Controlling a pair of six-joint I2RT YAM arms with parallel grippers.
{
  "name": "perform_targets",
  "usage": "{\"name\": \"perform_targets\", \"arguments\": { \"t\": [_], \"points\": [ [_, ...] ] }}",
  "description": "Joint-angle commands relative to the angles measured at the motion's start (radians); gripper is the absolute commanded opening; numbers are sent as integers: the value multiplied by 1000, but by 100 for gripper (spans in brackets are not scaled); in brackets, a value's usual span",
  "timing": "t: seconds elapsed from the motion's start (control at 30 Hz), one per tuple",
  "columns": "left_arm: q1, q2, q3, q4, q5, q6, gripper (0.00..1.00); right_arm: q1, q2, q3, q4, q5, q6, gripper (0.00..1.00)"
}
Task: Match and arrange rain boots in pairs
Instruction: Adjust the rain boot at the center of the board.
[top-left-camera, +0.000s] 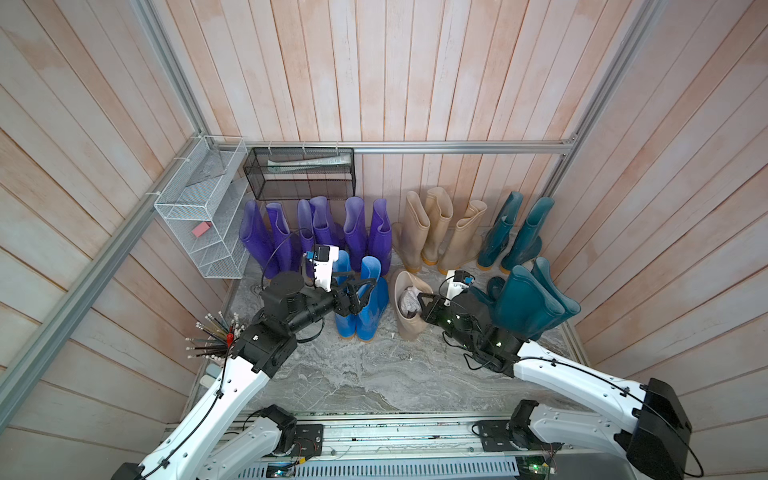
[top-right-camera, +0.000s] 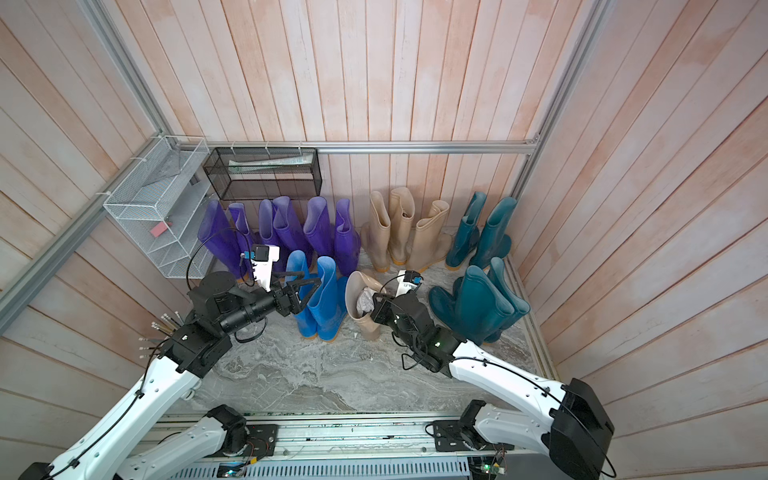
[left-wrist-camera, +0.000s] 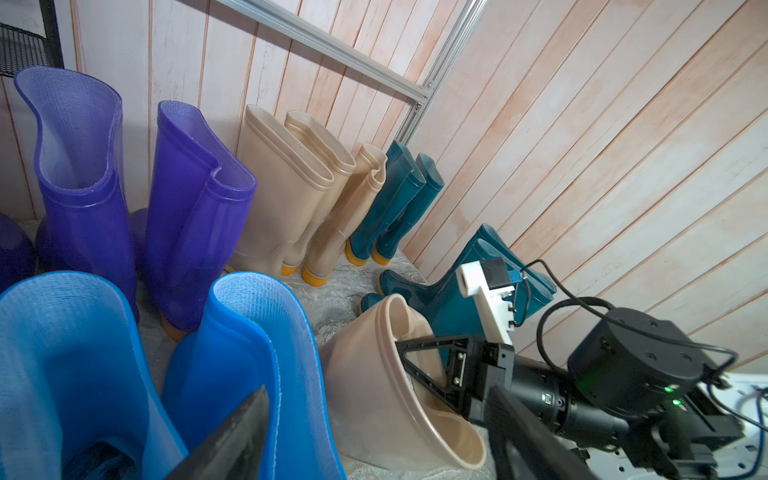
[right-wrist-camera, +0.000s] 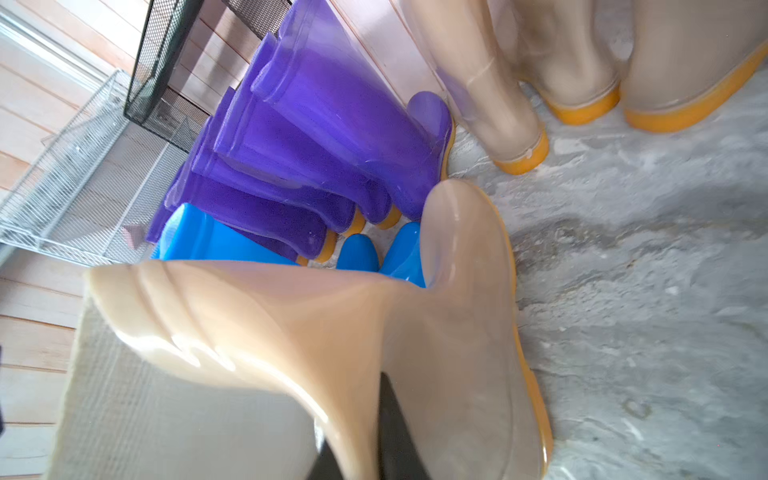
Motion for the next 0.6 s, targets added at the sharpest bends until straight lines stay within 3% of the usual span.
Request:
{"name": "perform_targets", "arguments": {
  "t": [0.0, 0.1, 0.33, 0.43, 0.57],
  "points": [
    [-2, -13, -1, -17, 17, 15, 86, -20, 16, 36, 118, -30, 24, 29],
    [-3, -9, 9, -40, 23, 20, 87, -28, 9, 46, 88, -43, -13, 41],
    [-25, 12, 62, -69, 38, 27, 86, -31, -18, 83, 50, -96, -120, 38],
    [-100, 49, 103, -107, -20, 52, 84, -29, 8, 86, 50, -128, -115, 35],
    [-273, 111, 166, -162, -221, 77, 85, -28, 10, 85, 62, -145, -131, 35]
  ]
}}
